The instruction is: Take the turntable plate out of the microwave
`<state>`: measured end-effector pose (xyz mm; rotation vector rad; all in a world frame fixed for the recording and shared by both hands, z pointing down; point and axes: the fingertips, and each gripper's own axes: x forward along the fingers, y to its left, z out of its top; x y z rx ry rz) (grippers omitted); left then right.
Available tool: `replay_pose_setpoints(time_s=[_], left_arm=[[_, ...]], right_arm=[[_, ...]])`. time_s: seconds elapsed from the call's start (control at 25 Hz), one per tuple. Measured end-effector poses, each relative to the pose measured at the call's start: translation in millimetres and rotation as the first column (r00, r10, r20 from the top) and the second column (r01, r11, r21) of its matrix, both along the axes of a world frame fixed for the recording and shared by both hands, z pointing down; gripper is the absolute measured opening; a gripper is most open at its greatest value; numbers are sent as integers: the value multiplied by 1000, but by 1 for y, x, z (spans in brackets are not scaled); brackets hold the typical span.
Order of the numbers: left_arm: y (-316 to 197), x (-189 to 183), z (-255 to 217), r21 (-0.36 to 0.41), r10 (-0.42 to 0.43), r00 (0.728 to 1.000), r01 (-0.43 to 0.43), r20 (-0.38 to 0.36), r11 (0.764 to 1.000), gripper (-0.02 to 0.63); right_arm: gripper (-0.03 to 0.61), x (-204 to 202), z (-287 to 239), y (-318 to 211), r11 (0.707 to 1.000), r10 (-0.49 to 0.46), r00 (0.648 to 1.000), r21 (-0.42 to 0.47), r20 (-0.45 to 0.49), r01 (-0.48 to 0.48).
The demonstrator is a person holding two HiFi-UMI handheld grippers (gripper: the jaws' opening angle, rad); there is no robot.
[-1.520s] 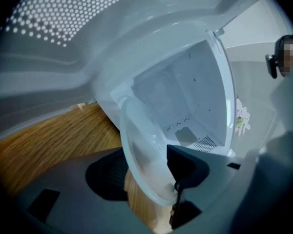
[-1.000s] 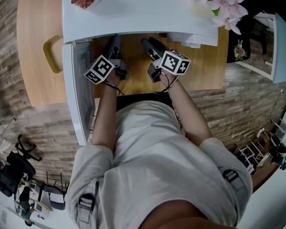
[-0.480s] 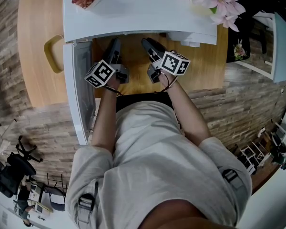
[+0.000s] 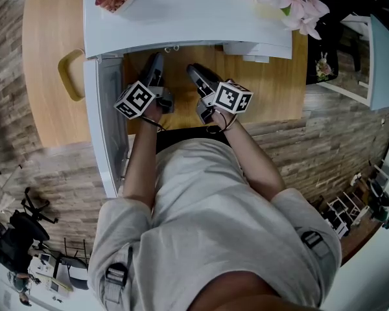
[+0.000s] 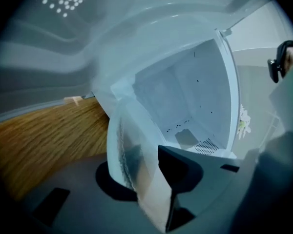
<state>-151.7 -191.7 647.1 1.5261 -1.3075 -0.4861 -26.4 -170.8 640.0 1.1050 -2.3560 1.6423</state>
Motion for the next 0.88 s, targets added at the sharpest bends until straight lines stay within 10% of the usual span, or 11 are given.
replay_pose_setpoints(time_s=[0.52,0.88], left_arm=[[-4,0,-5,18,34,999,-34,-1,999,121],[-9,-10,-3,-4,-5,1000,5,-2,1000,138]], right_arm=[[250,10,-6,-51,997,-20,997,77,75,14],[164,-17,3,-56,999,-33,986,-4,165,34]])
